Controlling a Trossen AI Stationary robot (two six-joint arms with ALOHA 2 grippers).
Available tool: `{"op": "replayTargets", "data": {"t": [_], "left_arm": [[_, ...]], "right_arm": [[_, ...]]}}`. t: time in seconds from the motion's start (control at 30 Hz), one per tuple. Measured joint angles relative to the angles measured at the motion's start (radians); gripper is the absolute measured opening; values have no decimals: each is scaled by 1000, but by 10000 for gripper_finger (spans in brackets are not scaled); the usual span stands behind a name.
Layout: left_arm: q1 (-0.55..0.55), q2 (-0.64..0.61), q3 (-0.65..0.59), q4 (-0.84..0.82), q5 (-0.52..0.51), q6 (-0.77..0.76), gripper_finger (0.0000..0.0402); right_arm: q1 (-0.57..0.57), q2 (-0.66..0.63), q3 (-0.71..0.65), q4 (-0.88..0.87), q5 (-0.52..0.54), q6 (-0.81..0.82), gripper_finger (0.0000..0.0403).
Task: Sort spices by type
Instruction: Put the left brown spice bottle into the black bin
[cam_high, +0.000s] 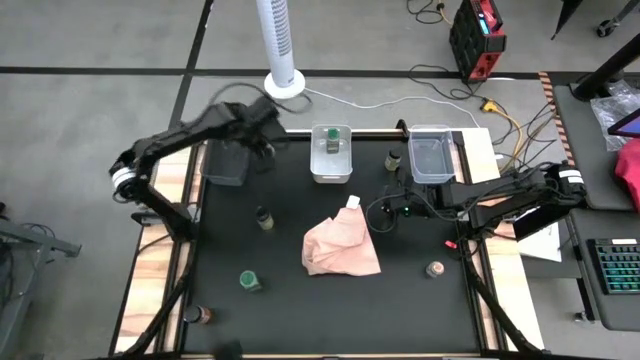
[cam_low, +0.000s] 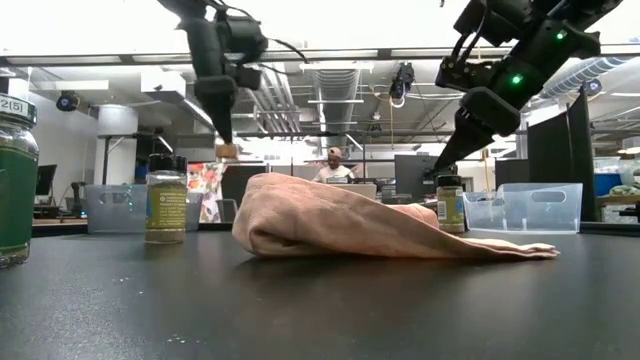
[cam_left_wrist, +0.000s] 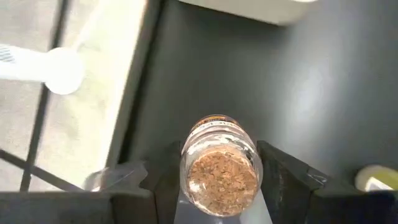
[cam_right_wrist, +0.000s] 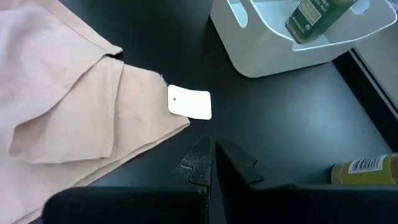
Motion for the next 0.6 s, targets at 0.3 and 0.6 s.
{"op": "replayTargets", "data": {"t": [0.3, 0.6], "left_arm": [[269, -82, -40, 25, -3, -120, 164], [377, -47, -84, 23, -3, -219, 164]], "right_arm": [[0, 0, -3, 19, 0, 0, 13], [0, 0, -3, 56, 0, -40, 13]]}}
